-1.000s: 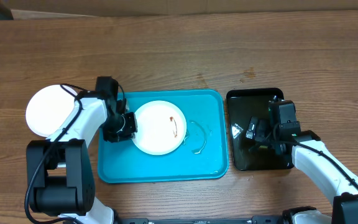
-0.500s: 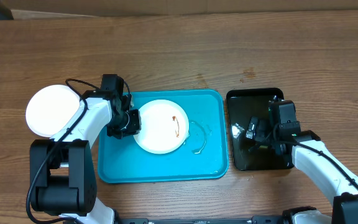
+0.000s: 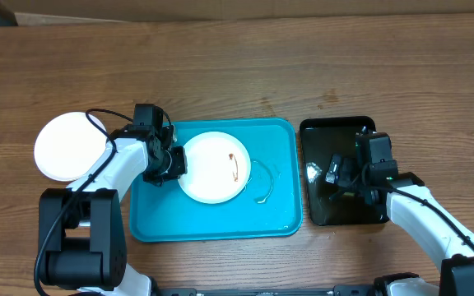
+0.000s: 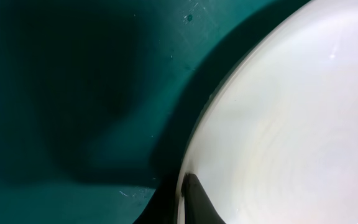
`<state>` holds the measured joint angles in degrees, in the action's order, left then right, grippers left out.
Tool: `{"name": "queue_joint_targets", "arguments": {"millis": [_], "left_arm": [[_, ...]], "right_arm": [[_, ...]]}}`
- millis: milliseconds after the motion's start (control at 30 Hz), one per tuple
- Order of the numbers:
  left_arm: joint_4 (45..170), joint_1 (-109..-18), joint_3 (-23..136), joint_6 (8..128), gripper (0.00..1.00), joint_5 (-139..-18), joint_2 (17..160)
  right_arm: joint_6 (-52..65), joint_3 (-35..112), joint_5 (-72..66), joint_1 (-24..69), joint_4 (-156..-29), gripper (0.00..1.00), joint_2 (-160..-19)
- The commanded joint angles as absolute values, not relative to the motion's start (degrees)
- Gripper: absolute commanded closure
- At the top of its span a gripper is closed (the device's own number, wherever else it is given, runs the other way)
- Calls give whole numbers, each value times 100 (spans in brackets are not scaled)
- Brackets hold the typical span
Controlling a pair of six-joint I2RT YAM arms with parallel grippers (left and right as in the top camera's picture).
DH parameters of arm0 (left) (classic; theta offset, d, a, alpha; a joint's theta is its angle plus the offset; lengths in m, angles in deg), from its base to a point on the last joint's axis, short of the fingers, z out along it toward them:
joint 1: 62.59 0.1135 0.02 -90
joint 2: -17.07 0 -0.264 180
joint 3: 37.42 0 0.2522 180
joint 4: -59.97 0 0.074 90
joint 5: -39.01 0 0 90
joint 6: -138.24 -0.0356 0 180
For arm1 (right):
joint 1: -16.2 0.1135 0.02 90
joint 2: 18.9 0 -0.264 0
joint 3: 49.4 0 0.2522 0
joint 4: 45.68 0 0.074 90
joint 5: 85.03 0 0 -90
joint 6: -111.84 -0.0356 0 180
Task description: Clean dirty plates on tray and stack at the side
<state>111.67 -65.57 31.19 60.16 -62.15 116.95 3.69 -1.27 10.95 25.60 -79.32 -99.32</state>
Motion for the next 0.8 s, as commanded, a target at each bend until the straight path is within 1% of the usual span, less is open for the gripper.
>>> {"name": "queue_joint_targets", "arguments": {"millis": [0,67,200,367,467,500,567,633,667,700,767], "left_arm": [[11197,-6601,2857,6003,96,-6117,11907],[11204,-6601,2857,6003,96,-6115,11907],[11186,-6601,2857,6003,96,-6115,11907],[11182,-6601,2857,6003,96,-6117,11907],[11208,-6601,2857,6003,96,-6115,11907],[11228,-6601,2857,6003,96,-6115,11907],[11254,-6601,2857,6003,96,-6115,11907],[11269,-6601,2857,6003,96,-6117,11907],[11269,-6601,2857,6003,96,-6115,11907],[11265,-6601,2857,6003,96,-6115,11907],[11265,-6601,2857,6003,96,-6115,11907]], "right_arm": [[386,-144,1082,2545,-7779,0,-9936],[388,-144,986,2545,-7836,0,-9938],[388,-146,1051,2545,-8477,0,-9938],[386,-146,1038,2545,-8477,0,-9938],[388,-146,791,2545,-8584,0,-9938],[386,-148,699,2545,-8667,4,-9938],[386,-153,653,2545,-8868,32,-9938],[386,-170,662,2545,-8986,67,-9938],[386,-188,662,2545,-8973,90,-9938],[386,-194,662,2545,-8962,96,-9938],[386,-194,658,2545,-8953,96,-9938]]}}
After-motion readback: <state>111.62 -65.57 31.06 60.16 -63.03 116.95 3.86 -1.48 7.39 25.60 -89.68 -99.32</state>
